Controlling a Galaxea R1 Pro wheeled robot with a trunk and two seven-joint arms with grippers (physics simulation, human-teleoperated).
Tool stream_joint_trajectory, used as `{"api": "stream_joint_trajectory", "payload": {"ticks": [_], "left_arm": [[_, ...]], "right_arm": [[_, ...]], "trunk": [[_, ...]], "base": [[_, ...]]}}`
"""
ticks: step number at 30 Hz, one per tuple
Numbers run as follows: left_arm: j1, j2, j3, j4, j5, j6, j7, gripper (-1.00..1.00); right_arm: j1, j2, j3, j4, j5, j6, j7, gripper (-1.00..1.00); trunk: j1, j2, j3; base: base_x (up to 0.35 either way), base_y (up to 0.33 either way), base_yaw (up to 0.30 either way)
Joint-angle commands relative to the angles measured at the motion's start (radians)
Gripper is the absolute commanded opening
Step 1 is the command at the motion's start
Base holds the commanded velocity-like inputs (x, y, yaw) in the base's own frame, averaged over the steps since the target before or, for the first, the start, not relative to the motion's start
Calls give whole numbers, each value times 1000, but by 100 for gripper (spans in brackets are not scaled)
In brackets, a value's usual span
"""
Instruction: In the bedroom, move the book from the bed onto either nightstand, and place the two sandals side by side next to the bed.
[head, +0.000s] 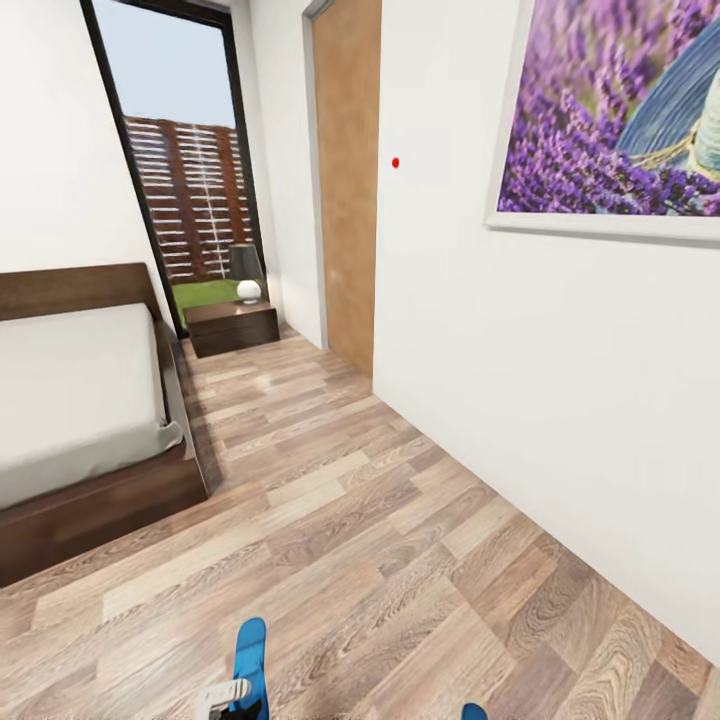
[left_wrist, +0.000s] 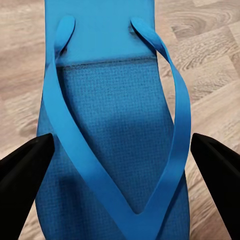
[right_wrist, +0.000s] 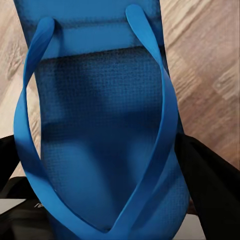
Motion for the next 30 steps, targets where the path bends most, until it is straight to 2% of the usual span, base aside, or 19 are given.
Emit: {"api": "stream_joint_trajectory", "payload": {"ticks": [1, 6, 8, 10, 12, 14, 16, 18, 20, 21, 23, 25, 30], "left_arm": [[-1, 0, -8, 1, 10, -3, -3, -100], [-1, 1, -8, 1, 9, -3, -3, -100], [-1, 1, -9, 1, 9, -3, -4, -100], [-1, 1, -9, 1, 7, -3, -6, -100], [-1, 1, -9, 0, 5, -3, -9, -100], [-1, 4, -10, -2, 3, -3, -27, -100], [-1, 5, -12, -4, 2, -2, -61, -100], [-2, 7, -26, -7, -4, 4, -127, -100], [-5, 5, -49, -10, -36, 30, -149, -100], [-6, 5, -54, -12, -48, 39, -150, -100], [-8, 6, -68, -28, -102, 72, -150, -100], [-8, 4, -76, -38, -136, 85, -145, -100], [-4, -1, -83, -44, -161, 90, -65, -100]], "right_arm": [[0, -1, 5, -1, -11, 5, 3, -100], [0, -28, 4, 2, -13, -48, 9, -100], [0, -54, 5, 3, -15, -53, 11, -100], [0, -97, 3, 1, -16, -51, 21, -100], [0, -134, 0, -5, -16, -46, 78, -100], [0, -149, -3, -7, -17, -42, 162, -100], [-1, -154, -6, -9, -17, -36, 211, -100], [-2, -158, -12, -13, -17, -6, 247, -100], [-2, -158, -14, -20, -16, 22, 257, -100], [-3, -157, -14, -22, -16, 26, 259, -100], [-3, -157, -13, -24, -16, 33, 260, -100], [-3, -156, -10, -25, -14, 29, 261, -100], [-3, -153, -4, -20, -10, 18, 256, -100]], "trunk": [[0, 0, -3], [0, 0, -10], [0, 0, -13], [0, 0, -15], [0, 0, -18], [0, 0, -20], [0, 0, -23], [0, 0, -25], [0, 0, -28], [0, 0, -29], [0, 0, -31], [0, 0, -34], [0, 0, -39]], "base": [[0, 0, 0], [0, 0, 0], [0, 0, 0], [0, 0, 0], [0, 0, 0], [0, 0, 0], [0, 0, 0], [0, 0, 0], [0, 0, 0], [0, 0, 0], [0, 0, 0], [0, 0, 0], [0, 0, 0]]}}
